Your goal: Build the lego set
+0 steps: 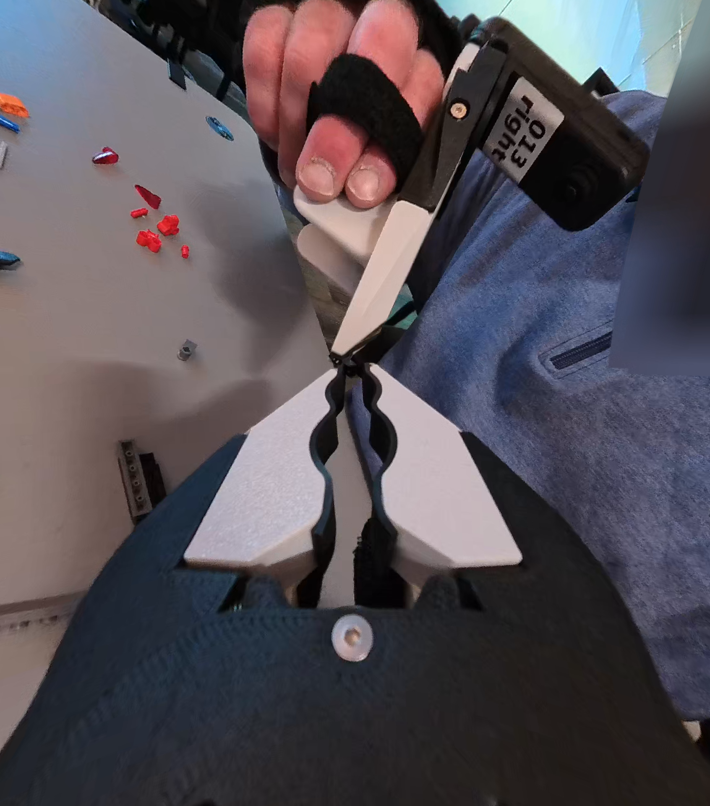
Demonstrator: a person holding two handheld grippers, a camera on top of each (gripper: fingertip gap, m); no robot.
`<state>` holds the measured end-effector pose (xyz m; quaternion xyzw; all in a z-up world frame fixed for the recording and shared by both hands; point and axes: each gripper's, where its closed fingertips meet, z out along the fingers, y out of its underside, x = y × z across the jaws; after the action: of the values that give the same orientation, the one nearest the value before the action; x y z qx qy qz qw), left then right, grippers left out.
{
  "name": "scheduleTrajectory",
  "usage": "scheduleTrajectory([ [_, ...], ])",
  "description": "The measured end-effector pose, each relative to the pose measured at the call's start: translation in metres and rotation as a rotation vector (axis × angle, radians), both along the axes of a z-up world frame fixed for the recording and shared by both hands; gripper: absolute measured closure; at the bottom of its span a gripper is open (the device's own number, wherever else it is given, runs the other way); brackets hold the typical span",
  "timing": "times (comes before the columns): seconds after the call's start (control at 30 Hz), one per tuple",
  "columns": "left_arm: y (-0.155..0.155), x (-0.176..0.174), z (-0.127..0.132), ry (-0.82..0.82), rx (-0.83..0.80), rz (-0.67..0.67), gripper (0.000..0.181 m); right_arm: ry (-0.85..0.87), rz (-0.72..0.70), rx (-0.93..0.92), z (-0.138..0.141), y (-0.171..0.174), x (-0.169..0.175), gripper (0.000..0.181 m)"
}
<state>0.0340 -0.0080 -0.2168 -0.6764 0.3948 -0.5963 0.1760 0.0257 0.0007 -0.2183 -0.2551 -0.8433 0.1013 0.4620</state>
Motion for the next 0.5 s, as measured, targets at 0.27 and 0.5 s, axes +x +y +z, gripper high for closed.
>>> scheduleTrajectory([
  [0.27, 0.040, -0.019, -0.037, 0.239, 0.251, 0.232, 0.172, -0.107, -0.155, -0.216, -0.025, 0.027, 0.009, 0.176],
  [0.5, 0.037, -0.032, -0.073, 0.526, 0.717, 0.232, 0.175, -0.334, -0.283, -0.499, -0.084, 0.042, 0.008, 0.176],
])
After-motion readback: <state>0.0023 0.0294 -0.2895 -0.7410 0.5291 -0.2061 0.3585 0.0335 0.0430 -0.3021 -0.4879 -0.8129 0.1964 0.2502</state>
